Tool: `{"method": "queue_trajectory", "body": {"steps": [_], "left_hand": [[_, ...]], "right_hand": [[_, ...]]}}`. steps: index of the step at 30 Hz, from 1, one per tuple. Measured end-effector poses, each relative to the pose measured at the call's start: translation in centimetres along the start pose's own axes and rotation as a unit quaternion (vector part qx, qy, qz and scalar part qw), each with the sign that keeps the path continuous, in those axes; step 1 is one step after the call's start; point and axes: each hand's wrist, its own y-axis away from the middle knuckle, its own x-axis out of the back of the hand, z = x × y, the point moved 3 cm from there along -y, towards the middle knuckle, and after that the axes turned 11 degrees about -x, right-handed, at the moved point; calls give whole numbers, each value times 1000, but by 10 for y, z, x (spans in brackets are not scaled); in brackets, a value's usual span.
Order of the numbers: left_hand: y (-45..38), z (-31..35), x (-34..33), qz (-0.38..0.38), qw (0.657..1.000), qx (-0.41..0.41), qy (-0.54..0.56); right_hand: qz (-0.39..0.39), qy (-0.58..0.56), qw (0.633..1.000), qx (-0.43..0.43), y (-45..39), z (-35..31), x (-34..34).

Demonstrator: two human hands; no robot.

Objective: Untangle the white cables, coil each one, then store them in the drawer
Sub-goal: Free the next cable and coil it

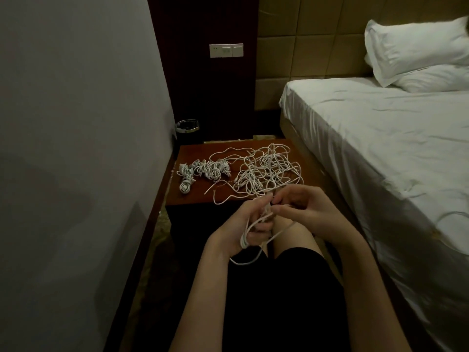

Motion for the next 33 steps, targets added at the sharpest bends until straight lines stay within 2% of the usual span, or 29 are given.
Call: {"method": "queue_trajectory", "body": {"steps": [4,8,14,18,20,25,28,33], "left_hand": [[2,1,-5,-33,999,-7,-13],[2,3,-1,-3,999,-3,-54],[-1,0,-3,-44,989,-30,-137],[2,-10,-9,-55,989,-31,-135],[1,-11,-7,-50,989,-49,-130],[0,-11,-8,-34,989,-69,-124],[-3,-12,-3,4,987,-80,-137],[-16,-11,-17,82,954,-90,-273]], "right_hand": [[38,3,999,25,-5,0,-10],[73,46,995,44,-10,3,-17],[104,-41,993,47,-7,-1,-9],[153,70,985,40,-12,-1,-17],[178,80,979,50,-13,-1,-24],[196,85,976,39,-14,1,-28],[252,116,959,54,-14,1,-34],[364,143,920,40,-11,12,-21]]}}
